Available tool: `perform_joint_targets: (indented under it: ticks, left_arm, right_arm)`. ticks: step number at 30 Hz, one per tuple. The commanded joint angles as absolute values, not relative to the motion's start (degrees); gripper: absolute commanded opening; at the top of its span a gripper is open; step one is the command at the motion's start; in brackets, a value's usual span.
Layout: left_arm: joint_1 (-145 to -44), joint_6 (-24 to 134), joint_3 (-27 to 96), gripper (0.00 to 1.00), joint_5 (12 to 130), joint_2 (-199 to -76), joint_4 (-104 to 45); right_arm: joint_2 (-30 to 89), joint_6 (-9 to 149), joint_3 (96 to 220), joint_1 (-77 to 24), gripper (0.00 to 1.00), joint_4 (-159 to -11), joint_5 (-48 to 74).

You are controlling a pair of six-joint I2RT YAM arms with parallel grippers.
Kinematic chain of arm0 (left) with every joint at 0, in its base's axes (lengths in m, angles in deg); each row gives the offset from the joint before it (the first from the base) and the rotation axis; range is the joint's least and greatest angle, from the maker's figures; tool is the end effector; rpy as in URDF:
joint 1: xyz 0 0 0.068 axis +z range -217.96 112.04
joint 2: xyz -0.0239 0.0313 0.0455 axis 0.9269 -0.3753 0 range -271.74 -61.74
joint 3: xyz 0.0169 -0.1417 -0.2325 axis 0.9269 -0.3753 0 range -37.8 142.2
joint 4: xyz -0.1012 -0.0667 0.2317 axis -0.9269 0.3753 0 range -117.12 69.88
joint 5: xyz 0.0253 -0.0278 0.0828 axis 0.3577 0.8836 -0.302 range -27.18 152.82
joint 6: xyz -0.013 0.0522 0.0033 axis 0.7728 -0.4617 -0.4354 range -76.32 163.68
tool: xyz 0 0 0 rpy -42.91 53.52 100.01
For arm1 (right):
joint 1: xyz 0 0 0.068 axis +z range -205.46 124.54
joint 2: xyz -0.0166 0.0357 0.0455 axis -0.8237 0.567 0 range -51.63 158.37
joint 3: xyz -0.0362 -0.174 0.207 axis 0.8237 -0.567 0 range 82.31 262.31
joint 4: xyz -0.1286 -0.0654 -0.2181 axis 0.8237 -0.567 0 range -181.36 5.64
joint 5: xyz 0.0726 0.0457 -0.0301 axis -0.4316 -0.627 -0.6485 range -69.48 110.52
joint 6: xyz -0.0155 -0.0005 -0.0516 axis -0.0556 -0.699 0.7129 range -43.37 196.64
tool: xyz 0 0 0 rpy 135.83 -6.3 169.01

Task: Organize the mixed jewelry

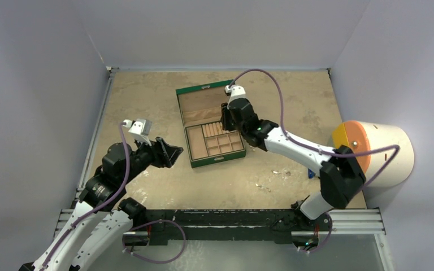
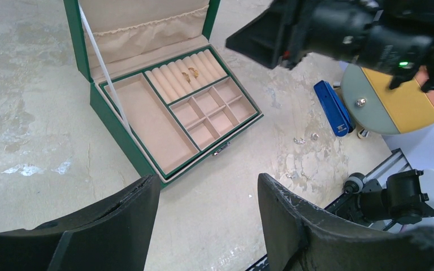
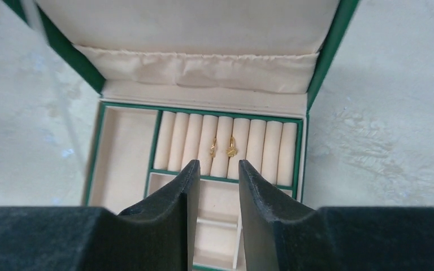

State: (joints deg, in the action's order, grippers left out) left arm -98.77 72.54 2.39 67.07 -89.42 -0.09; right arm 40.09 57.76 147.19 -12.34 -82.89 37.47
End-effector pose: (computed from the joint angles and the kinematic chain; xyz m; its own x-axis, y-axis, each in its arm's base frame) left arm 0.1004 -0.0631 0.3204 -0.4648 -0.2832 -0.8389 0.3973 0.7800 -0.4835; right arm 0.2781 0.2463 0.2740 -0.4452 0.0071 -0.8954 -0.3355 0.9258 0.1742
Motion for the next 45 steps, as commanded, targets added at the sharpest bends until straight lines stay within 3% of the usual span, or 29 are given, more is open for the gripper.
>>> perform_joint_targets:
  ticks: [1,16,28,45]
  left_arm:
    - [-98.37,71.54,3.7,0.64,67.65,-89.36,-3.03]
    - [-98.17,71.89,3.52,0.64,67.28,-89.17,-3.28]
    - [-98.01,72.07,3.45,0.64,67.06,-89.51,-3.13]
    - [-97.25,71.81,3.72,0.64,66.9,-90.72,-2.9]
  right_arm:
    - [31.86,55.55,144.18,-12.34,0.35,-85.42,37.71]
    - [10.83,50.68,125.39,-13.89,0.38,-94.54,46.63]
    - [19.3,48.74,117.7,-19.26,0.39,-84.84,41.18]
    - [32.61,49.21,121.01,-22.67,0.36,-76.48,38.79]
